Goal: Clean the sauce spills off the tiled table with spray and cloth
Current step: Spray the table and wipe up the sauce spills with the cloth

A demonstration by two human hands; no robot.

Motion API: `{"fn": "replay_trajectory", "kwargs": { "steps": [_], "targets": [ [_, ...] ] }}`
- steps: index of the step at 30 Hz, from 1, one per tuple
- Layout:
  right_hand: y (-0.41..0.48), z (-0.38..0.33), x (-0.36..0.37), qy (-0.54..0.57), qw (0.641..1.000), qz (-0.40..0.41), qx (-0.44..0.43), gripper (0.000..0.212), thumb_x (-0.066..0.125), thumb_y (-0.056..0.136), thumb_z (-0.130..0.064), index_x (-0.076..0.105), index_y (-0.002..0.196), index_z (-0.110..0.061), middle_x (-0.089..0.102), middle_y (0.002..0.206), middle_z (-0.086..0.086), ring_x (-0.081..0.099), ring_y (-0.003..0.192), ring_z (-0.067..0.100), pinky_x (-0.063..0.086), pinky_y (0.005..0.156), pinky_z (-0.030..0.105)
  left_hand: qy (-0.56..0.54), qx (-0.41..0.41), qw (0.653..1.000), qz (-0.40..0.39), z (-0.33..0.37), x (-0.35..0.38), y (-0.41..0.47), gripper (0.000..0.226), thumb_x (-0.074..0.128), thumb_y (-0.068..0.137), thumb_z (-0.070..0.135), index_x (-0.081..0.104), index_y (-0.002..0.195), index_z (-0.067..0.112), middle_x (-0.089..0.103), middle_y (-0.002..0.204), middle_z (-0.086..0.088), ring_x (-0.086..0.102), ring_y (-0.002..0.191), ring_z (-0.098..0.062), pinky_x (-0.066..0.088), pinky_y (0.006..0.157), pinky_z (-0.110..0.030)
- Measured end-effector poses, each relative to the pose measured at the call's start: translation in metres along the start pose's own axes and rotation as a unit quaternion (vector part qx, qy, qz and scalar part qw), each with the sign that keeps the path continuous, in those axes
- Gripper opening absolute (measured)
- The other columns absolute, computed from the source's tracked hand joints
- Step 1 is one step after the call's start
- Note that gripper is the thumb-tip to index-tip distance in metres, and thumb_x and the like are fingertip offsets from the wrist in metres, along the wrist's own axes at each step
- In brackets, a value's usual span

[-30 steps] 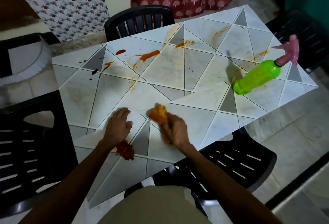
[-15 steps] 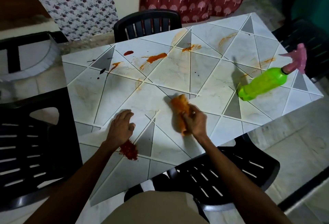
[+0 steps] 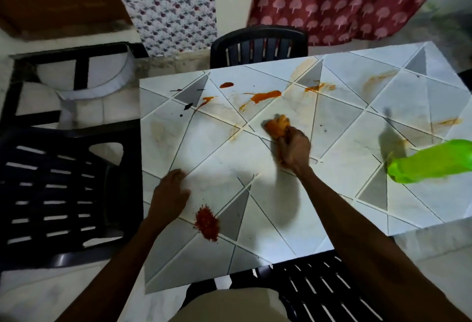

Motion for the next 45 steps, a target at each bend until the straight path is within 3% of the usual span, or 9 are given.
{"fn": "replay_trajectory", "kwargs": {
  "steps": [3,8,13,18,23,32,36,39,45],
  "targets": [
    [-0.02,-0.058,0.034,0.038,0.991,-0.054,-0.112,0.03,0.057,0.088,-0.036,0.07,0.104,-0.015,0.074,0.09,0.012,0.068,0.078,0.035,0.048,0.066,0.034,-0.001,-0.007,1.0,0.016,-0.01,-0.002,-0.009,0.054,0.067,0.088,0.028,0.055,0.134,0.003,0.049,0.142,-0.018,0.049,0.127,-0.038,0.043,0.103,-0.048],
    [-0.083,-0.105,0.087,0.049,0.955,-0.157,-0.246,0.04,0.062,0.092,-0.027,0.065,0.128,-0.009,0.069,0.122,0.016,0.065,0.104,0.037,0.051,0.092,0.044,-0.02,-0.023,0.999,0.03,-0.007,-0.003,-0.019,0.057,0.067,0.086,0.027,0.052,0.136,0.003,0.048,0.144,-0.019,0.047,0.129,-0.037,0.041,0.105,-0.047],
    [-0.134,-0.104,0.087,0.02,0.884,-0.273,-0.38,0.04,0.066,0.087,-0.018,0.067,0.126,-0.012,0.071,0.119,0.011,0.067,0.094,0.031,0.048,0.082,0.035,-0.038,-0.015,0.998,0.041,-0.011,0.002,-0.036,0.06,0.059,0.086,0.03,0.05,0.138,0.002,0.047,0.145,-0.019,0.045,0.132,-0.036,0.039,0.108,-0.046],
    [-0.098,-0.111,0.07,0.086,0.931,-0.205,-0.289,0.038,0.058,0.093,-0.033,0.069,0.124,-0.015,0.074,0.112,0.007,0.07,0.096,0.025,0.052,0.084,0.032,-0.074,-0.054,0.994,0.061,-0.02,0.008,-0.053,0.059,0.058,0.089,0.026,0.045,0.142,0.004,0.044,0.147,-0.016,0.04,0.136,-0.031,0.03,0.114,-0.037],
    [-0.074,-0.159,0.099,0.025,0.959,-0.159,-0.232,0.039,0.059,0.09,-0.024,0.067,0.123,-0.004,0.072,0.112,0.018,0.067,0.095,0.038,0.051,0.083,0.038,-0.063,-0.063,0.993,0.075,-0.025,0.008,-0.072,0.053,0.069,0.086,0.013,0.052,0.136,0.005,0.047,0.145,-0.015,0.044,0.134,-0.03,0.028,0.113,-0.034],
    [-0.147,-0.165,0.116,-0.092,0.881,-0.275,-0.375,0.049,0.059,0.09,-0.005,0.061,0.137,-0.022,0.066,0.129,0.013,0.057,0.094,0.037,0.05,0.08,0.044,-0.078,-0.044,0.993,0.079,-0.035,0.01,-0.095,0.053,0.068,0.088,0.015,0.052,0.137,0.006,0.044,0.148,-0.016,0.042,0.135,-0.031,0.033,0.112,-0.04],
    [-0.183,-0.149,0.09,-0.115,0.856,-0.34,-0.372,0.054,0.043,0.086,-0.044,0.062,0.134,-0.029,0.057,0.128,0.016,0.049,0.114,0.034,0.043,0.096,0.041,-0.083,-0.028,0.993,0.079,-0.037,0.009,-0.097,0.05,0.065,0.088,0.01,0.052,0.136,0.003,0.045,0.147,-0.018,0.044,0.134,-0.033,0.033,0.111,-0.039],
    [-0.191,-0.137,0.083,-0.099,0.865,-0.317,-0.375,0.045,0.046,0.089,-0.03,0.068,0.127,-0.021,0.07,0.123,0.01,0.059,0.093,0.033,0.051,0.08,0.041,-0.079,-0.019,0.994,0.074,-0.037,0.009,-0.098,0.052,0.066,0.088,0.009,0.051,0.138,0.002,0.043,0.149,-0.017,0.043,0.136,-0.032,0.032,0.112,-0.038],
    [-0.164,-0.168,0.074,-0.016,0.937,-0.286,-0.201,0.047,0.072,0.081,-0.014,0.068,0.125,-0.029,0.069,0.113,0.012,0.066,0.103,0.029,0.055,0.093,0.037,-0.131,-0.051,0.988,0.066,-0.038,0.011,-0.111,0.061,0.062,0.092,0.01,0.038,0.147,0.002,0.039,0.151,-0.017,0.037,0.141,-0.031,0.029,0.117,-0.038]
  ]
}}
Point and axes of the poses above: each hand's wrist, its own y-axis towards the middle knuckle, its own x-axis out of the palm, z = x × y, the point moved 4 cm from there along y, towards the middle knuckle
